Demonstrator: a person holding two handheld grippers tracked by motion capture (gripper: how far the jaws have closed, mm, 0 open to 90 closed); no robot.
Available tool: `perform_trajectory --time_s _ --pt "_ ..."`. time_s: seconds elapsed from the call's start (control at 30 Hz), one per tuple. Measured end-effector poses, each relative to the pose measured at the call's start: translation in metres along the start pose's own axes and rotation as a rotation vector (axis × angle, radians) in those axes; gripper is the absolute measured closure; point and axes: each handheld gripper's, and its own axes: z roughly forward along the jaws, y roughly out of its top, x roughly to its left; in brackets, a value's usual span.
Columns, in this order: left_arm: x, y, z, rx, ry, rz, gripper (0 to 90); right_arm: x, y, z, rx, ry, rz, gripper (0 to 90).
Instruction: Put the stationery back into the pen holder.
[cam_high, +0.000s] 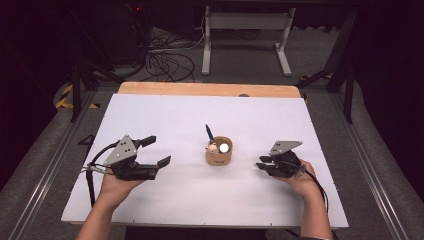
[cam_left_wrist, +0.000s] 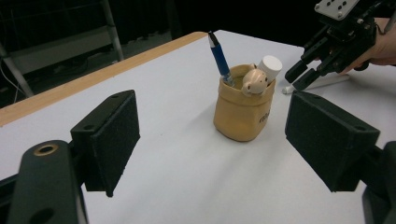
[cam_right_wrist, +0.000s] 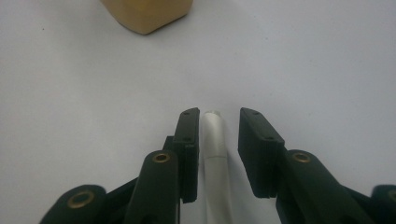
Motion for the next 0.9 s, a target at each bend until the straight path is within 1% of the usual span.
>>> perform_trajectory --time_s 0.2,0.53,0.7,0.77,0.87,0.9 --pt "-0.0004 0.0001 0.0002 -0.001 -0.004 0.002 18.6 0.0 -0.0005 0.0036 0.019 0.002 -0.003 69.8" --pt "-0.001 0.0002 0.0004 0.0 -0.006 0.003 18.6 -0.0003 -0.0021 0.0047 0.049 0.0 0.0 70.0" --pt "-0.0012 -0.0001 0.001 0.004 -0.006 0.003 18.6 -0.0017 -0.0039 0.0054 0.042 0.012 0.013 71.1" --pt "-0.0016 0.0001 0.0015 0.003 -0.007 0.005 18.7 -0.0028 -0.0057 0.0058 0.029 0.022 0.023 71.3" --pt "-0.0023 0.0005 0.0019 0.008 -0.007 0.013 18.8 -0.0022 -0.0058 0.0058 0.03 0.019 0.028 73.0" --pt "-0.0028 0.0004 0.0022 0.008 -0.008 0.009 18.8 -0.002 -0.0056 0.0059 0.031 0.02 0.032 73.7"
